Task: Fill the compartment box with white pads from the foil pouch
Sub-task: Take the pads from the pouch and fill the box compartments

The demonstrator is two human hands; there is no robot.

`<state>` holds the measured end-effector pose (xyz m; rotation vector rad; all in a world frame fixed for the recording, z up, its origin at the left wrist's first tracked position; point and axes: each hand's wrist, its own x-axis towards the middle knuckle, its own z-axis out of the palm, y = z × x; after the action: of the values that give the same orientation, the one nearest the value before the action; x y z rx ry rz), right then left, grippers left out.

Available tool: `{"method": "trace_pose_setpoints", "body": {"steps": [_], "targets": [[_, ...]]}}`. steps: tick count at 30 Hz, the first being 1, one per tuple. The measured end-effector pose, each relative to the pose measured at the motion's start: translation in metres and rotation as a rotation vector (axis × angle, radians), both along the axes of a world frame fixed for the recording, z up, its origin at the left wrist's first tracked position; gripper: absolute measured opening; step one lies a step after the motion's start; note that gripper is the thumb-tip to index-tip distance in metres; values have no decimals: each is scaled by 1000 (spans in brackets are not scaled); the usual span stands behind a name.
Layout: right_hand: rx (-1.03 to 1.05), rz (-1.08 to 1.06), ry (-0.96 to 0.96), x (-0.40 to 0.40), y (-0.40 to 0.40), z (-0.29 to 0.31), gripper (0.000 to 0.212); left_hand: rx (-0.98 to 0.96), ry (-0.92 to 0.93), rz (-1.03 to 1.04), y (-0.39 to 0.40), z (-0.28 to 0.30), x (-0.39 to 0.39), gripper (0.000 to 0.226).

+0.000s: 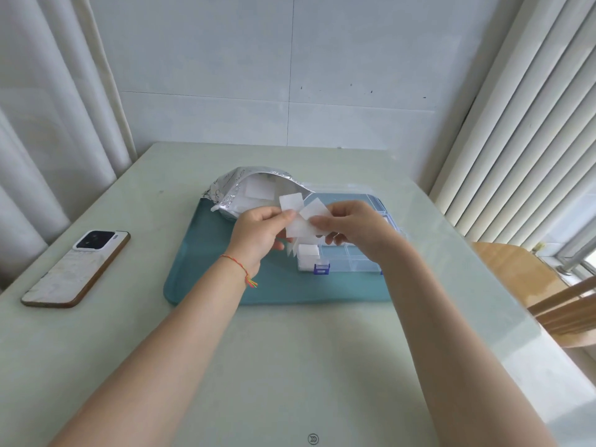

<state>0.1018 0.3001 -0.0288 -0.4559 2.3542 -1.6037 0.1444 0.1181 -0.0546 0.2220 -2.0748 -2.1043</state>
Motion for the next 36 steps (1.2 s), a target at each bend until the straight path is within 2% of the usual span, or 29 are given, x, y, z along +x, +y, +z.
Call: {"method": "trace_pose_setpoints", "body": {"steps": [4,6,10,13,18,22,24,26,29,31,33,36], "targets": [[-9,-100,13,-3,7,-4,13,58,-24,50,-4,-4,0,14],[-5,-99,38,-3,12,-2,8,-2,-37,45,-9,-5,0,15],[44,39,125,5,23,13,13,-204,-98,-127,-18,-3,3,8],[114,152,136,12,18,17,11,-200,-132,-258,-20,2,6,15],[127,81,177,13,-2,11,10,-62,-205,-402,-15,8,11,28],[94,17,216,8,-8,2,12,102,-227,-475,-14,12,14,30],[86,-3,217,8,-11,0,9,126,-215,-503,-15,11,14,29],[87,-35,222,10,-15,-2,4,99,-199,-498,-15,7,14,28],[109,-218,316,11,-18,-1,7,156,-191,-393,-14,1,12,27],[-31,-297,253,12,-18,3,8,233,-150,-294,-14,1,11,28],[-192,-246,94,16,-21,7,6,318,-105,-234,-14,2,10,31],[-174,-175,-2,24,-34,9,6,430,-69,-208,-16,6,11,36]]}}
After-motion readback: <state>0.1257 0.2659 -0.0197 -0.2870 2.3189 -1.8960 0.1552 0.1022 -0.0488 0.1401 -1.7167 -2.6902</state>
